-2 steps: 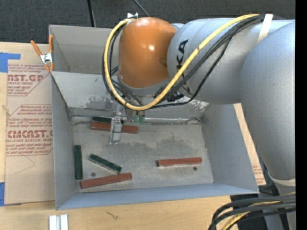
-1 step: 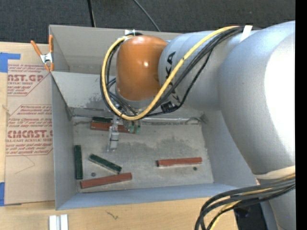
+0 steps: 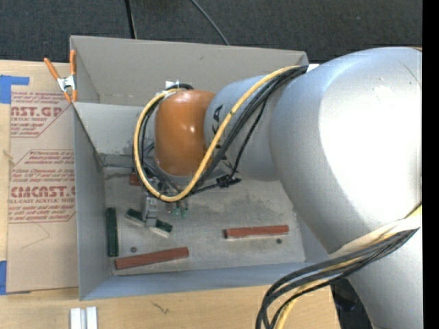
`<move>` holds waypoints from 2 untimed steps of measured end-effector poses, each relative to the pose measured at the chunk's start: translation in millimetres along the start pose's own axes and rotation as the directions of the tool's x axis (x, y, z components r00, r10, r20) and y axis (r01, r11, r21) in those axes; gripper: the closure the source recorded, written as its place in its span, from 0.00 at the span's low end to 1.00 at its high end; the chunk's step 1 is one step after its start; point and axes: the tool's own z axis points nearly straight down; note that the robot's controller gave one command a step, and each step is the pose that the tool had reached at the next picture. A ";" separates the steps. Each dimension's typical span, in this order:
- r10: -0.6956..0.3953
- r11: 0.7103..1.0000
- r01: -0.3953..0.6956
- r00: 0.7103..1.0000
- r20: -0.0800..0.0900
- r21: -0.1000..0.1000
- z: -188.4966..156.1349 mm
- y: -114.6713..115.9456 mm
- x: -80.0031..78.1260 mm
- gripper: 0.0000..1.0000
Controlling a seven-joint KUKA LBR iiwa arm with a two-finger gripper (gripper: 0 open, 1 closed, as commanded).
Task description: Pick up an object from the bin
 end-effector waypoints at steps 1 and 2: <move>0.000 1.000 0.000 1.000 0.000 0.000 0.0 -0.1 0.0 1.00; 0.010 1.000 -0.010 1.000 -0.005 0.004 -47.9 5.1 9.0 1.00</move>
Offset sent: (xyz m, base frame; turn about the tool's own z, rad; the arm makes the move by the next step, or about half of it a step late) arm -0.0159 0.0144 0.1186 0.0226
